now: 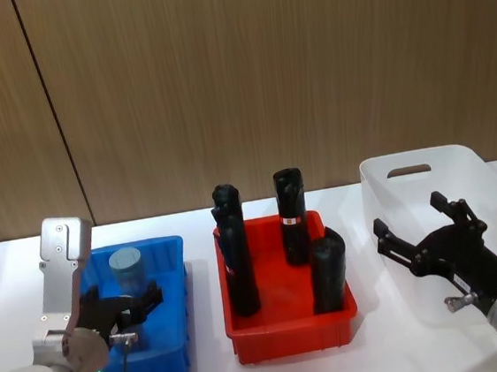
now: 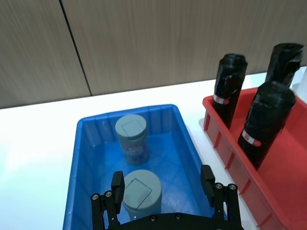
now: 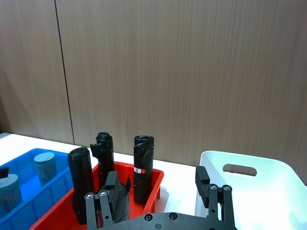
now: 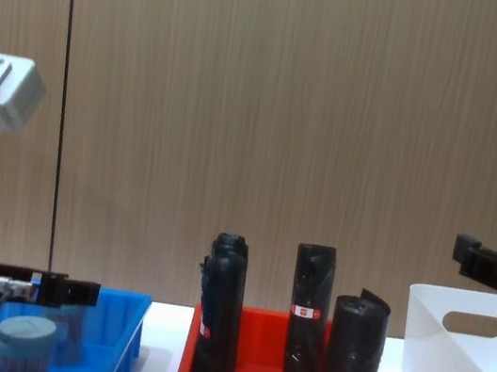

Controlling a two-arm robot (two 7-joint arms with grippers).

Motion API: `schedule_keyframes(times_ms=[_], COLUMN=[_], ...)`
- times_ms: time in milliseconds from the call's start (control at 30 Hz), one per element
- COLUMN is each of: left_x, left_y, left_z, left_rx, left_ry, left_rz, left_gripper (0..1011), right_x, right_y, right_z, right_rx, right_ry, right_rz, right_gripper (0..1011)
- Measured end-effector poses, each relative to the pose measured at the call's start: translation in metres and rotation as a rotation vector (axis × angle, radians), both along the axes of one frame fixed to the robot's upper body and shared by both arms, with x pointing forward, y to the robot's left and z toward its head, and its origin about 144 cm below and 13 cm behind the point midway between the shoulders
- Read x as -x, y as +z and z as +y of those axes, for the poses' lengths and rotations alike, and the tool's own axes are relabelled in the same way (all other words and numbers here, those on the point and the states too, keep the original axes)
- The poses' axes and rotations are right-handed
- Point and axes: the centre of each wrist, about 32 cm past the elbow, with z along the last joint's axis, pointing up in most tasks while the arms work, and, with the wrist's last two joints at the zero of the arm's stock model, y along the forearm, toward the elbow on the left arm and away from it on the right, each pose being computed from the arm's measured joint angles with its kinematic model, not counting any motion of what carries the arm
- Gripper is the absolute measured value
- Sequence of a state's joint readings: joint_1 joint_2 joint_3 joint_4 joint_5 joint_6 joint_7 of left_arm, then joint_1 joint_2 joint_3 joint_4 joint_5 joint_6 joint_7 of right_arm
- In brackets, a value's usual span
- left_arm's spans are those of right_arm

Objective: Pick the cotton swabs from the blue box and place them into the white box.

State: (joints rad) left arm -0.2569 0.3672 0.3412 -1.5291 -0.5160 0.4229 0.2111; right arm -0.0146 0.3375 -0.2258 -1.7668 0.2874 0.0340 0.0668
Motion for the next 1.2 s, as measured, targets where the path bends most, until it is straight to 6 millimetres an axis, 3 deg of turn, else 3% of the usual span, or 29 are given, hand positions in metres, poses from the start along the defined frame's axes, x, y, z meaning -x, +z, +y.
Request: schedule_keyframes(times_ms=[1200], left_x=[-0.032], left_y=[-0.011], left_z=[0.017], left_rx=[-0.054], left_ry=[0.024], left_rz=[0.161], left_gripper=[1003], right_x=[0.0], right_y=[0.0], right_z=[0.0], right_rx=[0.0], right_ry=[0.0], right_rz=[0.0], right_gripper=[1002])
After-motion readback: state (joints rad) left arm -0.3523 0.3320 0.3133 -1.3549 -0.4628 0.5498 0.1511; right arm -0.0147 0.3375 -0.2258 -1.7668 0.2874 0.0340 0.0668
